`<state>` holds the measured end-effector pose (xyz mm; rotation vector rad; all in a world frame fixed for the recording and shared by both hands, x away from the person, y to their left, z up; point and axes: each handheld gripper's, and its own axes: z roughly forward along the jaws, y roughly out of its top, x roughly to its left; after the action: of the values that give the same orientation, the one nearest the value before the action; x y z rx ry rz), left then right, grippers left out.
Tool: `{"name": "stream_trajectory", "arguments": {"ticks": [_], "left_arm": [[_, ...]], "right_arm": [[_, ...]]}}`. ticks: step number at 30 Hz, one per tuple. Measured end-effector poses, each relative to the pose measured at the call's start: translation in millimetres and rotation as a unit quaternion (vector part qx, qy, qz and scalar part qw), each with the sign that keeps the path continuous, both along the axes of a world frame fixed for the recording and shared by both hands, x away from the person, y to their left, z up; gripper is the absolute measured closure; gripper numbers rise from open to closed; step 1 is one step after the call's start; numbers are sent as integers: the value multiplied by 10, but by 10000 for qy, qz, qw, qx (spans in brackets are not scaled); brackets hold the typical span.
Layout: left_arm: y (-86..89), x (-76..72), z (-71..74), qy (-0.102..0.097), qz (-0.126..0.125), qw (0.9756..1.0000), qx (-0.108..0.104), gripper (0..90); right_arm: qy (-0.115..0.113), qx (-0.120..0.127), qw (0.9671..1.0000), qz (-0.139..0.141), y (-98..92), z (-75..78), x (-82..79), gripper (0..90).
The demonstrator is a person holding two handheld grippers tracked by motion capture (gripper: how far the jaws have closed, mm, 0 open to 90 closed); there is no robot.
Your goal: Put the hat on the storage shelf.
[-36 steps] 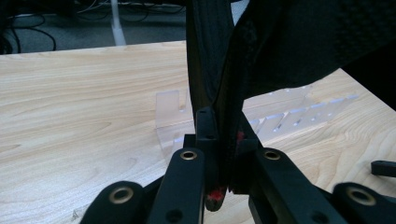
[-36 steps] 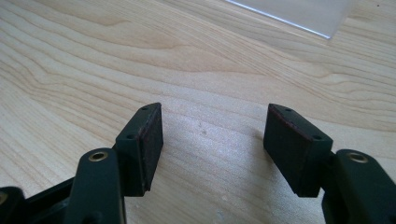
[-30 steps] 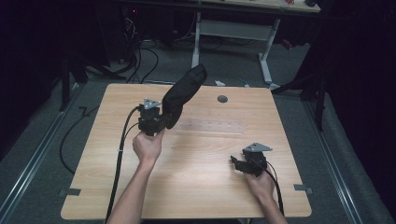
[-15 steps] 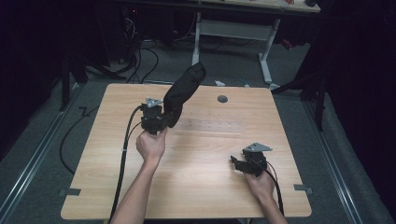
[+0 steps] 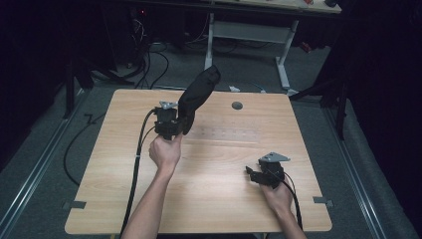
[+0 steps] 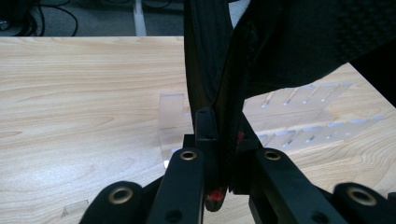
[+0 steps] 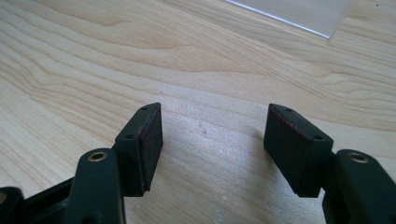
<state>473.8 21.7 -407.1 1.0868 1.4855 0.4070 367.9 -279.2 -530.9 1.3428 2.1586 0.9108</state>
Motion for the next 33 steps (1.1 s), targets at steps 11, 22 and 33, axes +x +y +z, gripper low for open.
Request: {"name": "stream_trajectory", "arguments": {"ticks": [11,22,33], "left_arm": [[-77,10,-72,192,-139,9997,-79,816],[-47,-52,-238,111,-206,9997,-107,819],[19,-136,-338,119,-383,9992,-87,801]], "right_arm": [[2,-1,10000,1,1,0,-1,375],[-3,0,10000,2,2,-1,-1,373],[5,10,10000,0,3,-1,-2,373]]}}
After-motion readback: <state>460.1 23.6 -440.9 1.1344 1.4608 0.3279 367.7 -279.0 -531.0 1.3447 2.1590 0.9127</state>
